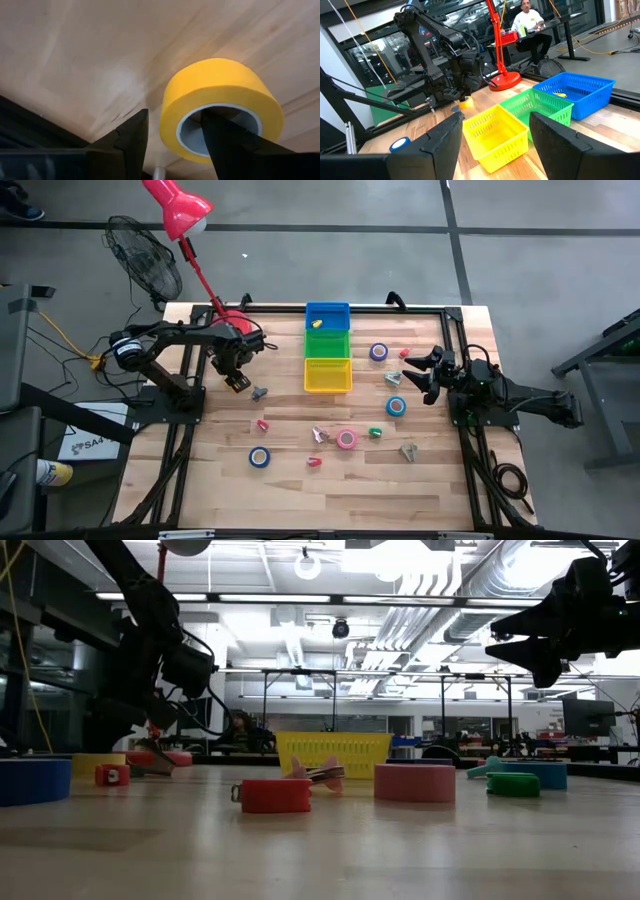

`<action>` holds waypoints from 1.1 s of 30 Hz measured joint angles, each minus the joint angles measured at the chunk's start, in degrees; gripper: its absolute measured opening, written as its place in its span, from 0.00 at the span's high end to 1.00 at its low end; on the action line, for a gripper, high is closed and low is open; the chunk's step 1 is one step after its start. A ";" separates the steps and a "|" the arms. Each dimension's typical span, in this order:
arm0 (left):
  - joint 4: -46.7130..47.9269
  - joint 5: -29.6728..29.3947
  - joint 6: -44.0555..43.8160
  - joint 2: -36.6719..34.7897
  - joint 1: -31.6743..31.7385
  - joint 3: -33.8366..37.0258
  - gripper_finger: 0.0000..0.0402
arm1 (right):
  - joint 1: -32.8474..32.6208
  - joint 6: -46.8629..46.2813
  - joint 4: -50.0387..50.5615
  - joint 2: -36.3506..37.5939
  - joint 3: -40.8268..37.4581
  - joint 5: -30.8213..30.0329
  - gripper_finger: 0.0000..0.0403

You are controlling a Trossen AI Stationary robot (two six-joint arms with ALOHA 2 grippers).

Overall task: Pick and place Stapler, Stapler remover, tape
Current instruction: Put the yellow tape into the green bin

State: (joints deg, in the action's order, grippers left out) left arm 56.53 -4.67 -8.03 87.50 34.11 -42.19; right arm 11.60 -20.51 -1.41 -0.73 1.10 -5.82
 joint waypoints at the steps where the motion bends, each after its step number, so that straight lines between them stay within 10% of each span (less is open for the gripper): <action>1: -0.14 0.00 0.28 0.00 0.00 0.00 0.55 | 0.02 0.00 0.00 -0.02 0.00 0.00 0.45; 15: -1.91 1.25 2.59 -0.02 -0.02 0.04 0.91 | 0.00 0.00 0.00 -0.01 0.00 0.00 0.45; 33: -10.32 -0.57 14.22 0.09 0.04 -15.83 0.90 | 0.00 0.00 0.00 0.00 -0.01 0.00 0.45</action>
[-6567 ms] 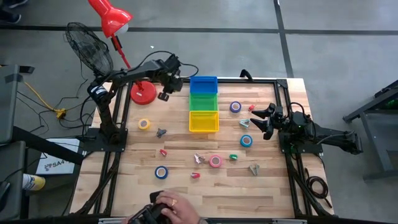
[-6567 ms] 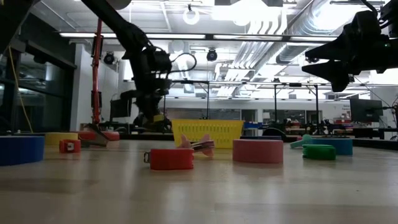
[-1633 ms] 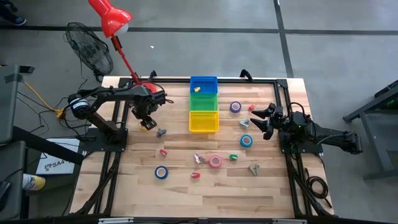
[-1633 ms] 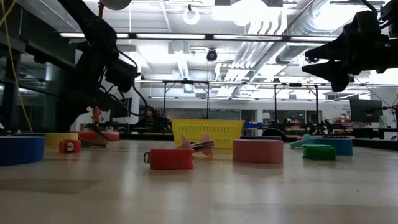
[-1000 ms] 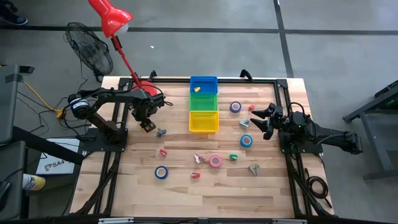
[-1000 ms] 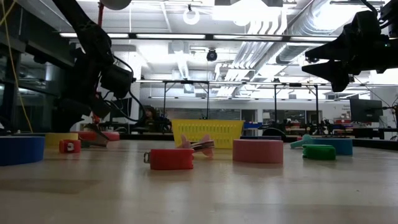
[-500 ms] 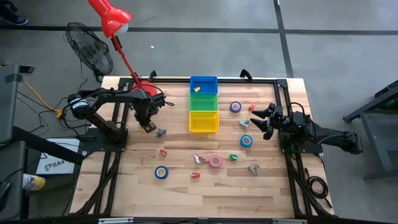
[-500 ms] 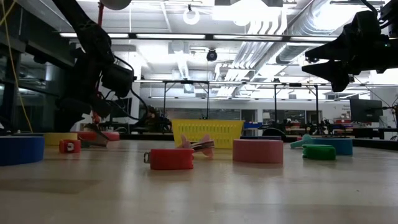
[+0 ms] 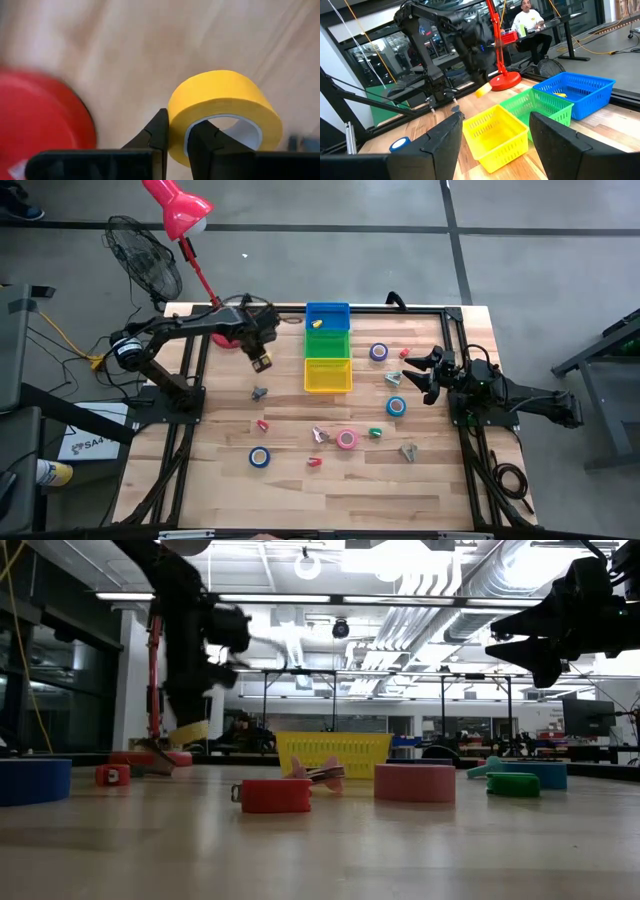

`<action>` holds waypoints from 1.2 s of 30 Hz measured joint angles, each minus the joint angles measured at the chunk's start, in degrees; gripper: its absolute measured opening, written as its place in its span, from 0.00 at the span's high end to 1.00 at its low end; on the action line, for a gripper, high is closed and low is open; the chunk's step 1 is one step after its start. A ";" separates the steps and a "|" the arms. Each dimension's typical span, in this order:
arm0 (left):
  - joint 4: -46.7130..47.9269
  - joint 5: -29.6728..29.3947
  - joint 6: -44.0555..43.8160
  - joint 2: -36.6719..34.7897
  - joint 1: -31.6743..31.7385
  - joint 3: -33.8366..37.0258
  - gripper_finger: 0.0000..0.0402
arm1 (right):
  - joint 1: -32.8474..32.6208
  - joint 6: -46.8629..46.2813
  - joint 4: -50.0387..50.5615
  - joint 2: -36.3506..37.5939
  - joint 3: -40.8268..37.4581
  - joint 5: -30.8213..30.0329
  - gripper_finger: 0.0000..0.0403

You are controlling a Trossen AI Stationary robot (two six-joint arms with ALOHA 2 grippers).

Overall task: Pick and place Stapler, Stapler remover, tape
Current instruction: Put the yellow tape into the green bin

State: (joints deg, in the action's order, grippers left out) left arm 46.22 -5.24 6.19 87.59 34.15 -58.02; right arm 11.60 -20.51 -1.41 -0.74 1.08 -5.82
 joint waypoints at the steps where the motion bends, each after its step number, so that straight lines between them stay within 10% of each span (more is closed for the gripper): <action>1: -0.20 -0.17 0.73 0.29 -0.02 -1.35 0.90 | 0.00 0.00 0.00 -0.02 0.02 0.00 0.45; 36: -2.87 4.74 28.21 30.71 -4.17 -40.82 0.90 | 0.01 0.00 0.00 -0.02 0.00 0.00 0.45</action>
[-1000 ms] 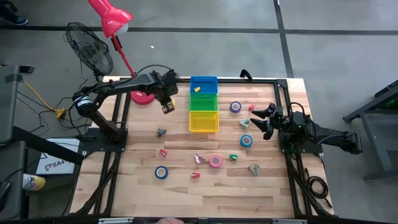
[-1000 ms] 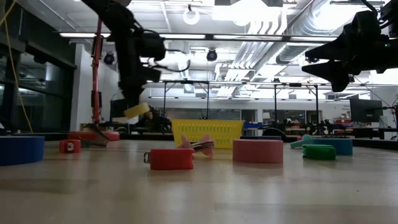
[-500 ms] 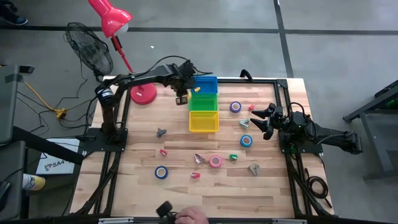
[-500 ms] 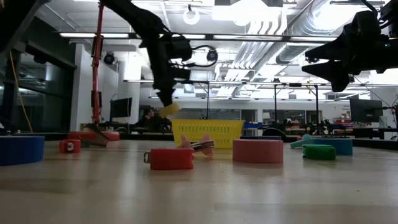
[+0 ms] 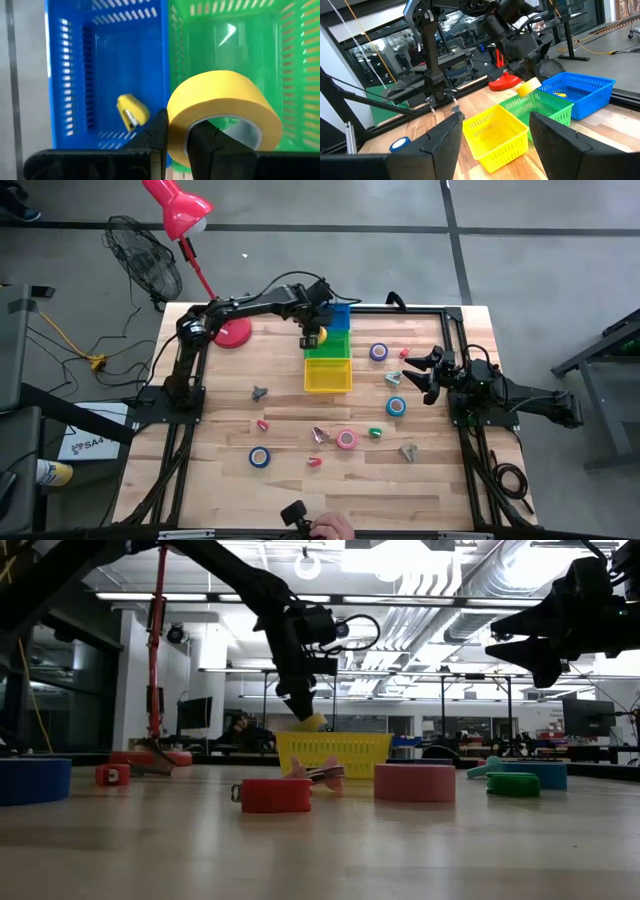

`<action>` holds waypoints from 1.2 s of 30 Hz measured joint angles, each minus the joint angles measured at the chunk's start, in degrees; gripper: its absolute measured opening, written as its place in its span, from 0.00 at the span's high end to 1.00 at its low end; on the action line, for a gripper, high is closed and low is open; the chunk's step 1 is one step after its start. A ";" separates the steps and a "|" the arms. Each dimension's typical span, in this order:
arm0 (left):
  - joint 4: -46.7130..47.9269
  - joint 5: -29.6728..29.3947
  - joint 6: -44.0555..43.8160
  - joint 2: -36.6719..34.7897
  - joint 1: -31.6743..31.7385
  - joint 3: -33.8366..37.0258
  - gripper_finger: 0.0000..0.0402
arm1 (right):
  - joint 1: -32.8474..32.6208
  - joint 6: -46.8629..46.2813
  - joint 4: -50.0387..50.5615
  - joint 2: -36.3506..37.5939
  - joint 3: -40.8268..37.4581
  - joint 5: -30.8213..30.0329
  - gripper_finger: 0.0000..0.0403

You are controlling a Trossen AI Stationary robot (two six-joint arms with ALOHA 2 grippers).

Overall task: Pick and place Stapler, Stapler remover, tape
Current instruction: Put the yellow tape into the green bin, then put the black staple remover into the yellow bin

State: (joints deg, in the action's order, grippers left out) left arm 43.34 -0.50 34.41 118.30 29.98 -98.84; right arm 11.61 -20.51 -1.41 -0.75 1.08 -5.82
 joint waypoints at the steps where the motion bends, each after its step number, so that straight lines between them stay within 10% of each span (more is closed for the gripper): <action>1: 0.14 -0.06 -0.12 0.23 -0.16 -0.19 0.90 | -0.01 0.00 0.02 0.02 0.01 0.09 0.45; 17: 3.86 -0.02 -0.04 2.53 -0.76 -0.14 0.88 | -0.02 0.00 0.02 0.01 0.00 0.10 0.45; 36: 8.31 -1.58 2.69 -0.76 0.49 -0.11 0.61 | -0.02 0.00 0.02 0.01 0.02 0.02 0.45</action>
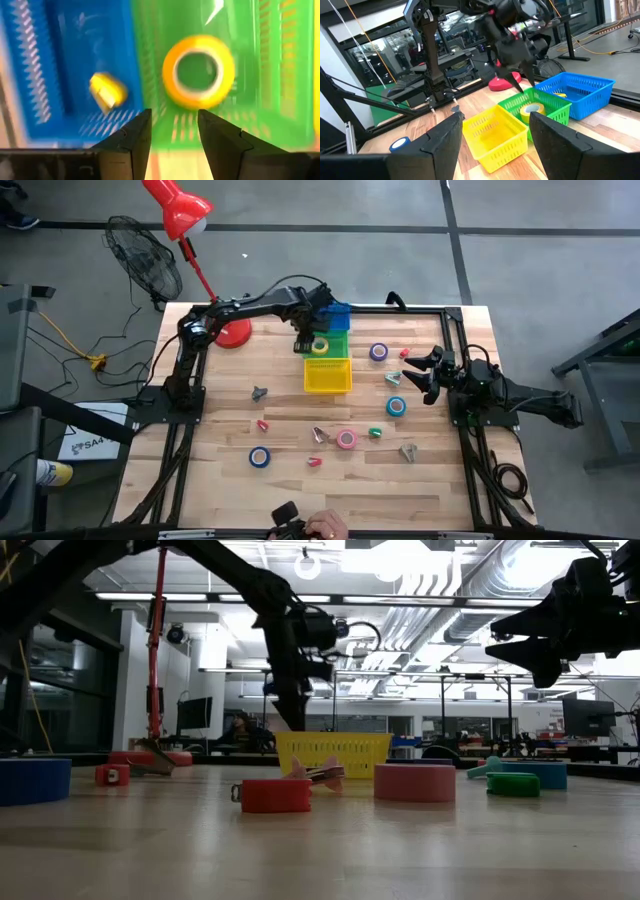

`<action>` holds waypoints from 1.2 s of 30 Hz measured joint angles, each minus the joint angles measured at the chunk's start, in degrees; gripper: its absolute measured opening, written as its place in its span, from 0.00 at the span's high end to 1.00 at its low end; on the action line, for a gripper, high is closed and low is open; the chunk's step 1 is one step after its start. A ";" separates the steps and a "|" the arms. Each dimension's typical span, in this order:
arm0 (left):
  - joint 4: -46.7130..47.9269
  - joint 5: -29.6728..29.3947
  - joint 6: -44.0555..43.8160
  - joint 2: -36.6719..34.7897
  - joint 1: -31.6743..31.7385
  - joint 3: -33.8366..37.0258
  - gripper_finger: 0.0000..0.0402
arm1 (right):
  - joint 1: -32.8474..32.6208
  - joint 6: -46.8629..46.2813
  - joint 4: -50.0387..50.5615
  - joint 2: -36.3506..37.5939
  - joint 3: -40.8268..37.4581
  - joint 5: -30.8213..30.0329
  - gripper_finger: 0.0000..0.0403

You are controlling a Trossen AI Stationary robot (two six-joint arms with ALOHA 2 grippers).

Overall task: Pick and place Stapler, Stapler remover, tape
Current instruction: Put the black staple remover into the yellow bin

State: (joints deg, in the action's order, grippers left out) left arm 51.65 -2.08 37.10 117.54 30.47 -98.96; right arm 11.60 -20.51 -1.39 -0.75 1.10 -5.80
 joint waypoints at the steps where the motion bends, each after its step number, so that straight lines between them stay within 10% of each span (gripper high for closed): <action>1: 1.36 -0.42 -0.26 -0.77 0.34 0.00 0.61 | 0.00 0.00 0.00 0.01 -0.02 0.00 0.45; 21: 27.98 1.93 -23.77 -4.86 0.46 1.61 0.60 | 0.00 0.00 -0.02 0.01 -0.02 -0.01 0.45; 36: 27.81 4.14 -28.70 -4.88 -7.15 12.56 0.30 | 0.00 0.00 0.00 0.02 -0.02 0.00 0.45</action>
State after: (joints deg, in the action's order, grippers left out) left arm 79.46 2.07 8.40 112.66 23.32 -86.40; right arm 11.60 -20.51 -1.39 -0.73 1.08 -5.80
